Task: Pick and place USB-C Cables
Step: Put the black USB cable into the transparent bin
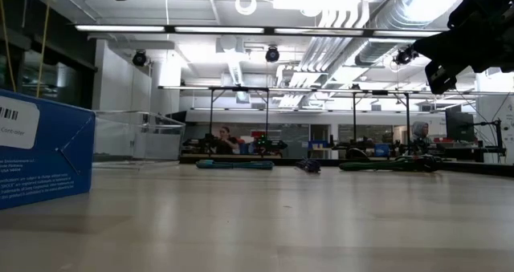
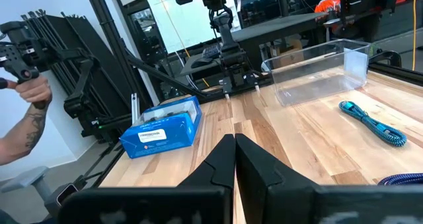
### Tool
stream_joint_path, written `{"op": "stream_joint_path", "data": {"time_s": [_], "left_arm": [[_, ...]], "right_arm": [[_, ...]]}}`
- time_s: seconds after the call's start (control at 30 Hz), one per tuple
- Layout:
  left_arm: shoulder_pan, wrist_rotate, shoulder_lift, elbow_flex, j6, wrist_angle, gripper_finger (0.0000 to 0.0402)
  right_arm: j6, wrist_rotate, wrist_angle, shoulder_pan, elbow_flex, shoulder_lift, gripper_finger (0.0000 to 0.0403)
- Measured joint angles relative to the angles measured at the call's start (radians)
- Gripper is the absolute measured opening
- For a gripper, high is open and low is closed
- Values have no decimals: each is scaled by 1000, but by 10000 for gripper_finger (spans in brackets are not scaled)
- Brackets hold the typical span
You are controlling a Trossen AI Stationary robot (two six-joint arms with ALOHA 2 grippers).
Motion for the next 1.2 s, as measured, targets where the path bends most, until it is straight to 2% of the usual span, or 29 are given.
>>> {"op": "stream_joint_path", "data": {"time_s": [0.33, 0.73, 0.93, 1.2], "left_arm": [[16, -2, 191, -77, 19, 270, 191], [182, 190, 510, -78, -19, 578, 191], [236, 295, 575, -78, -52, 633, 191], [235, 298, 583, -78, -69, 642, 191]], "right_arm": [[0, 0, 0, 0, 0, 0, 4], [0, 0, 0, 0, 0, 0, 4], [0, 0, 0, 0, 0, 0, 4], [0, 3, 0, 0, 0, 0, 4]]}}
